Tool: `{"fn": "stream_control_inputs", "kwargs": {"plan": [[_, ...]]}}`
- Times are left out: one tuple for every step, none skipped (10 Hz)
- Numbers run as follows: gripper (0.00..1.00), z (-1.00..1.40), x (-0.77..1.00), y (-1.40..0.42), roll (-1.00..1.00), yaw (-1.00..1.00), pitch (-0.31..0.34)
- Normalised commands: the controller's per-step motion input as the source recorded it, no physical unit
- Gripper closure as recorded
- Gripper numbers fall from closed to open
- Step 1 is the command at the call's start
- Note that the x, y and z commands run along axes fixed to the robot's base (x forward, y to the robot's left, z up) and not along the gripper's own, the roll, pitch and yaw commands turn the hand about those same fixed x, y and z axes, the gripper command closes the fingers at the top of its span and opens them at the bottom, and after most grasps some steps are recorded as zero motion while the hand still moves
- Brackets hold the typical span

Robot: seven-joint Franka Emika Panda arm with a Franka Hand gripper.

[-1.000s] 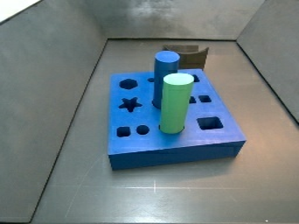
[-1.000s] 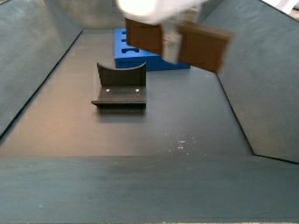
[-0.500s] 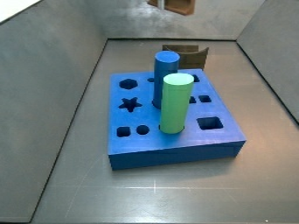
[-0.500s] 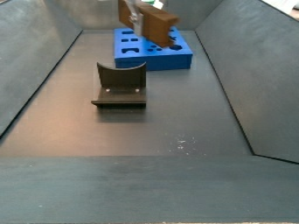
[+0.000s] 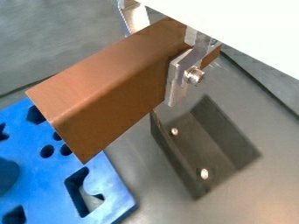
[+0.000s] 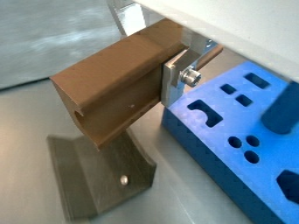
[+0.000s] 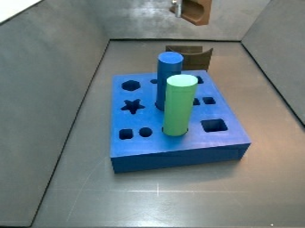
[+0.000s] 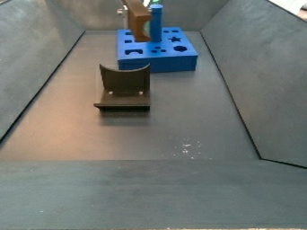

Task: Pick up the arch object. Move up. Place the arch object on the fixture. Regrasp the arch object. Move to above the board. Insert the arch object.
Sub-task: Place the arch object on the fixture.

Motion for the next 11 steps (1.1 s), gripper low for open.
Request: {"fn": "stream_control_inputs", "kwargs": {"plan": [[1.00,0.01,0.11,-0.03,-0.27,-1.00,0.107],[1.00,0.02,0.06,-0.02,-0.25,-0.77,0.063],[1.00,0.02,0.05,-0.01,-0.23,-0.61,0.034],[1.00,0.24,0.30,0.66,-1.00,-0.22,-0.045],[1.00,0.23,0.30,0.65,-1.00,-0.17,-0.043],[1.00,0.12,0.20,0.49,-1.00,-0.15,-0.014],[1.00,0.07,0.16,0.37,-1.00,-0.15,-0.010],[1.00,0.03,0.10,0.11,-1.00,-0.14,0.002],[1.00,0.02,0.08,0.07,-1.00,-0.14,0.003],[1.00,0.01,0.06,0.06,-1.00,-0.15,0.000],[1.00,0.00,0.06,0.06,-0.82,-0.13,0.000]]}}
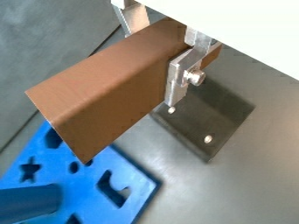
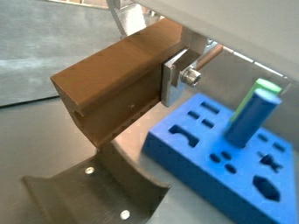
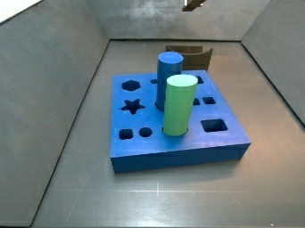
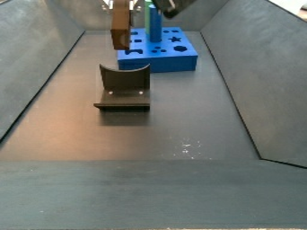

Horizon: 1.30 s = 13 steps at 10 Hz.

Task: Pick up the arch object. Move up. Place the arch object on the fixture. Regrasp the arch object. Move to above the board. Insert the arch object.
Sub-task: Place the arch object on the fixture.

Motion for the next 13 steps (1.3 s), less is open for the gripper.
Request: {"fn": "stream_control_inputs", "kwargs": {"plan": [[1.00,0.00,0.06,0.05,-0.59,-0.10,0.005],[1.00,0.00,0.06,0.05,-0.48,-0.09,0.005],[1.00,0.00,0.06,0.03,-0.28,-0.07,0.007],[1.00,0.00,0.05,0.03,-0.21,-0.06,0.005],[1.00,-1.00,0.12,0.13,-1.00,-0.01,0.113],[1.00,-1.00,0.12,0.13,-1.00,-0.01,0.111],[1.00,-1.00,0.13,0.13,-1.00,-0.06,0.154],[1.00,-1.00,0.14,0.14,-0.95,-0.08,0.167],[1.00,-1.00,0.15,0.14,-0.79,-0.11,0.152],[1.00,-1.00,0.16,0.14,-0.57,-0.14,0.112],[1.00,-1.00,0.16,0.15,-0.40,-0.15,0.083],[1.00,-0.95,0.16,0.13,-0.25,-0.16,0.059],[1.00,-0.64,0.12,0.09,-0.17,-0.15,0.021]]}}
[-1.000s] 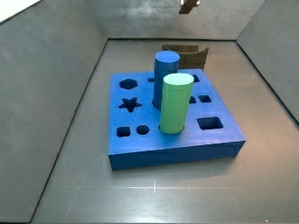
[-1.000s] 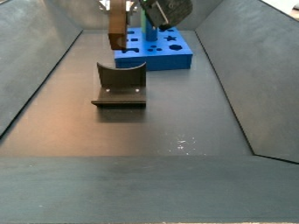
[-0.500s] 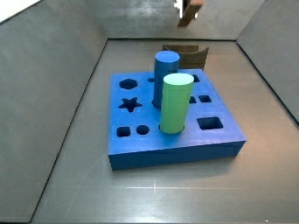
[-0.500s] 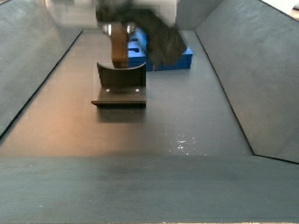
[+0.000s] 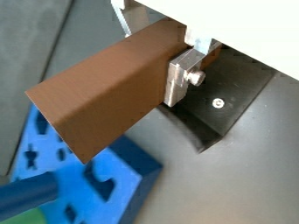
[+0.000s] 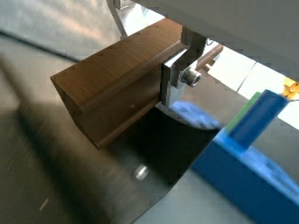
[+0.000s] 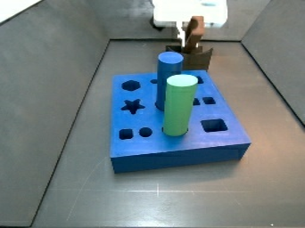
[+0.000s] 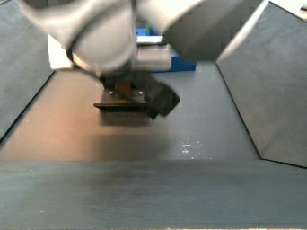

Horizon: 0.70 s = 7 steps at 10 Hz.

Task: Pick up the arch object. Move up. Place the arch object on the fixture. Regrasp the arch object. Move to above the board. Insert the arch object.
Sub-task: Place the arch object on the fixture, then regrasp the arch object.

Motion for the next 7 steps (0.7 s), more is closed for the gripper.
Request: {"fn": "stream_control_inputs", "kwargs": {"plan": [[1.00,-0.42,0.09,0.08,-0.14,-0.14,0.003],[1.00,-0.29,0.08,0.07,-0.12,-0.13,-0.008],[0.00,0.00,0.00,0.00,0.00,0.00,0.000],[0.00,1.00,0.00,0.00,0.05,-0.02,0.074],[0.00,1.00,-0.01,0.00,0.05,-0.02,0.080],[0.00,1.00,-0.02,0.00,0.06,-0.02,0.072],[0.00,1.00,-0.03,0.00,0.06,-0.03,0.066]]}}
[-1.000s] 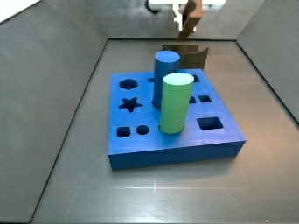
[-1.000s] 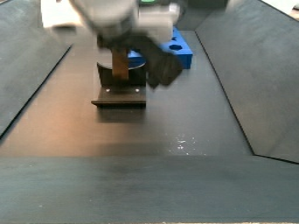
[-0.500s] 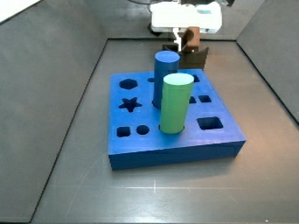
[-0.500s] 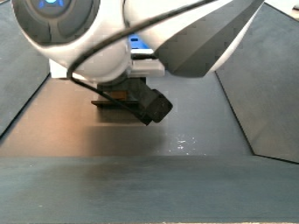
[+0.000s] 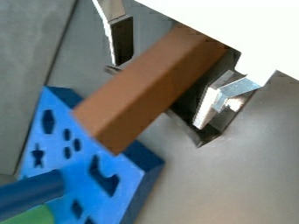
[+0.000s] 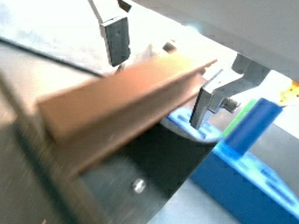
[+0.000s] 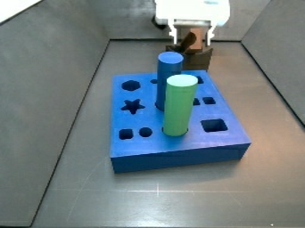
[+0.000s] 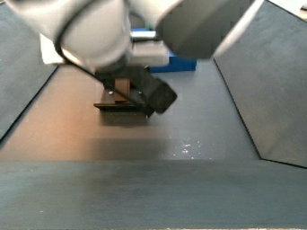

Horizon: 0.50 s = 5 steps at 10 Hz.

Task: Pick up the arch object. Move up. Place the arch object on the fixture. Regrasp the arch object. Move to above the board. Insert the arch object.
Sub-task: Regrasp the arch object.

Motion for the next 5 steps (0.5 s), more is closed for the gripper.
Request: {"fn": "stream_control_inputs", "kwargs": {"plan": [[0.00,1.00,-0.04,0.01,0.05,-0.04,0.060],[0.00,0.93,-0.04,0.01,0.05,-0.04,0.058],[0.00,0.68,-0.03,0.01,0.05,-0.04,0.054],[0.00,0.55,-0.03,0.01,0.05,-0.04,0.051],[0.00,0.22,-0.03,0.01,0.05,-0.04,0.042]]}}
